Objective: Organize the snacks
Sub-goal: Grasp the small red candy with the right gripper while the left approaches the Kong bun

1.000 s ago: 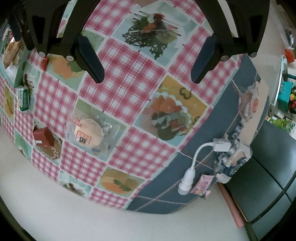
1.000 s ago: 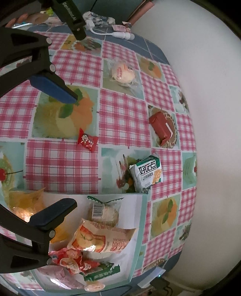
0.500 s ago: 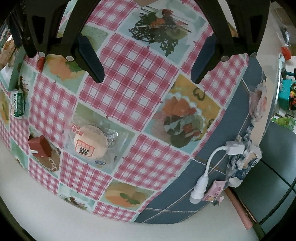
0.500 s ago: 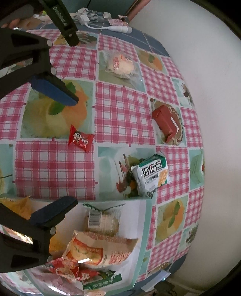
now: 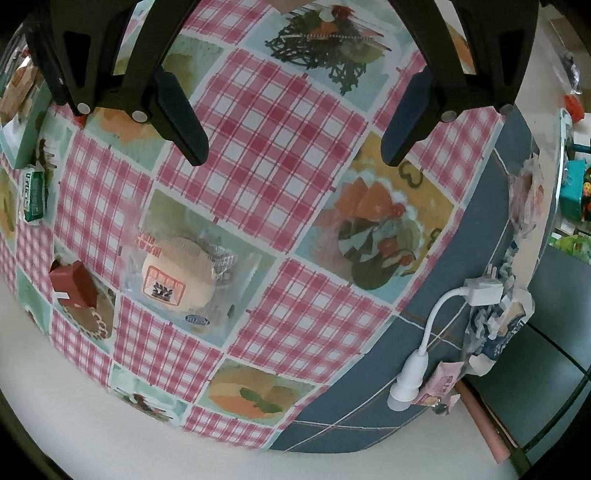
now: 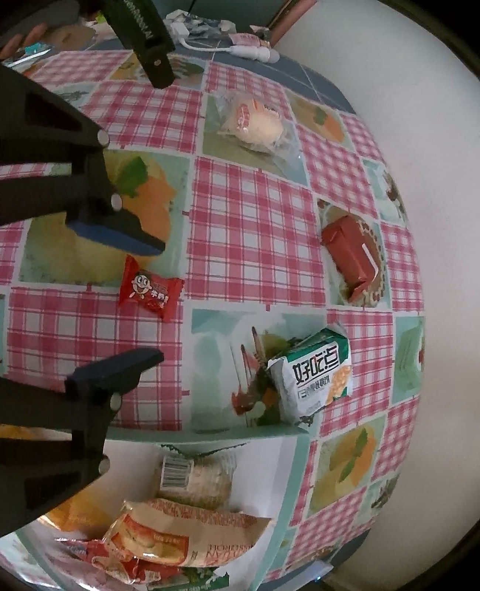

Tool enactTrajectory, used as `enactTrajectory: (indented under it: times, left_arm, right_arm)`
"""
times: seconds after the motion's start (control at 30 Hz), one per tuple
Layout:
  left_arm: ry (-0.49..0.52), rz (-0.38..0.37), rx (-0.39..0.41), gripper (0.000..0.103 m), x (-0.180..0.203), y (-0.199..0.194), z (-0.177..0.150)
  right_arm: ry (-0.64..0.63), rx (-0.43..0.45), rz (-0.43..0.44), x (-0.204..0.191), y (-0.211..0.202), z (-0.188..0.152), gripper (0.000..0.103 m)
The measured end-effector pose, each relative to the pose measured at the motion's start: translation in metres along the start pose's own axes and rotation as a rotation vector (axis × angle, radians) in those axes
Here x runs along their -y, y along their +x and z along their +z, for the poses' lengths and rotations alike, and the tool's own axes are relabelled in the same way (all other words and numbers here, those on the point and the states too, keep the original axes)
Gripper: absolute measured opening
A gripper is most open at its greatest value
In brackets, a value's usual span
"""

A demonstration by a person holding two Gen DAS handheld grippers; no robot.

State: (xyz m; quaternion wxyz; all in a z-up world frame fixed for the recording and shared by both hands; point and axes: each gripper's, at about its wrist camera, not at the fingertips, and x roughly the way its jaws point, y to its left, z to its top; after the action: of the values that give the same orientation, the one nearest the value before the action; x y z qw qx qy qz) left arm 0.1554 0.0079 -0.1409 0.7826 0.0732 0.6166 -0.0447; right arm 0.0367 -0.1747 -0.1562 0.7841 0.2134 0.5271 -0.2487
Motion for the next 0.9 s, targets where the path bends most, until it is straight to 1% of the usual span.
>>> enactTrajectory:
  times: [0.07,0.1,0.17,0.4,0.67,0.9]
  left_arm:
    - [-0.001,-0.001,0.002,0.095,0.0005,0.0003,0.0007]
    - [-0.001,-0.002,0.002,0.095,0.0004,0.0008,0.0011]
    - [-0.002,-0.003,0.0,0.095,0.0002,0.0012,0.0009]
    - [0.0,-0.009,-0.004,0.095,0.0021,0.0035,0.0006]
    - [-0.003,-0.01,-0.003,0.095,0.0021,0.0032,0.0014]
    - [-0.013,-0.021,-0.003,0.095,0.0007,0.005,0.0049]
  right_arm:
    - [0.004,-0.006,0.002,0.0005,0.0026,0.0005,0.048]
    - [0.006,-0.008,0.001,0.0005,0.0036,0.0006,0.044]
    - [0.009,-0.013,-0.001,0.0005,0.0063,0.001,0.039]
    - [0.016,-0.017,-0.004,0.0043,0.0071,0.0003,0.029]
    - [-0.005,-0.008,-0.016,0.0018,0.0077,-0.0006,0.026]
    - [-0.023,-0.001,-0.016,-0.0008,0.0075,0.0018,0.026]
